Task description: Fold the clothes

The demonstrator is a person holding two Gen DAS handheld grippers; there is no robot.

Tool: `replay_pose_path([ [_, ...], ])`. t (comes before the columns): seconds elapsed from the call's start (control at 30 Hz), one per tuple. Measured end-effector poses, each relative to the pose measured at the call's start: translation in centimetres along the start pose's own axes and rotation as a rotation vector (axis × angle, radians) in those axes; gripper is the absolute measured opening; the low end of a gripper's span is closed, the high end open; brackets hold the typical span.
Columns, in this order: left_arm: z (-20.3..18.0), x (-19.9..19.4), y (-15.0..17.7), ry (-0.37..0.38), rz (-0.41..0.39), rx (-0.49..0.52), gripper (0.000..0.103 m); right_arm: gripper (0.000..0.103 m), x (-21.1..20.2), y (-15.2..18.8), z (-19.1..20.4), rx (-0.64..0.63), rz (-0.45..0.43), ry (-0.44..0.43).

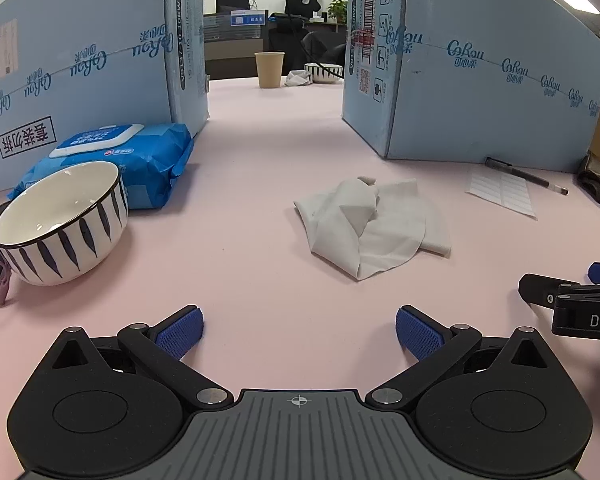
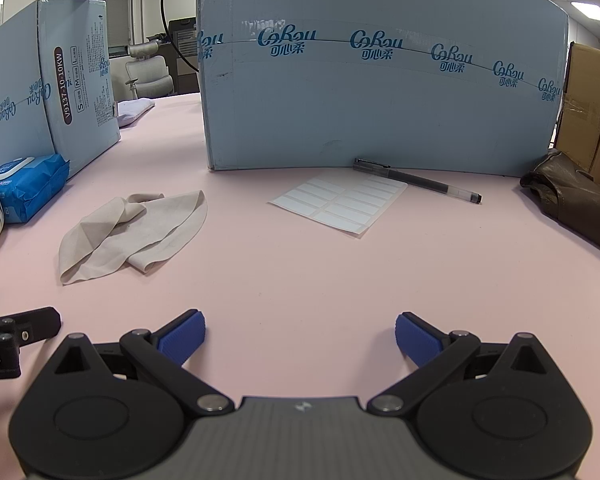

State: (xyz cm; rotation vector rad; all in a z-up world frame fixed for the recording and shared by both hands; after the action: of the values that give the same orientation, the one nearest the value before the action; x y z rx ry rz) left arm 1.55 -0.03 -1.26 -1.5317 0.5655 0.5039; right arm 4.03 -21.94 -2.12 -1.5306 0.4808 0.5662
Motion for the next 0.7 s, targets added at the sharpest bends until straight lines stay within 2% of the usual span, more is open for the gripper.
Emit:
replay_pose_path([
  [0.7,-0.10,0.09,-0.09,-0.002,0.001,0.003,0.103,0.103,-0.05,0.03,0.01,0.000,0.000,0.000],
])
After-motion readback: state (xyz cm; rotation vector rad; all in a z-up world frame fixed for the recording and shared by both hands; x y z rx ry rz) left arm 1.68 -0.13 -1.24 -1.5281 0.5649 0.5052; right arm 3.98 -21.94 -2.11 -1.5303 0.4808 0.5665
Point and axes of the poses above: each gripper's, at about its wrist camera, not at the fingertips, and x roughly the way its jaws point, z to its left, y to its underside, the point moved 2 cm from there along x, roughly the way its jaws point, and after that the axes turned 2 degrees about y, right-handed, at the moved point
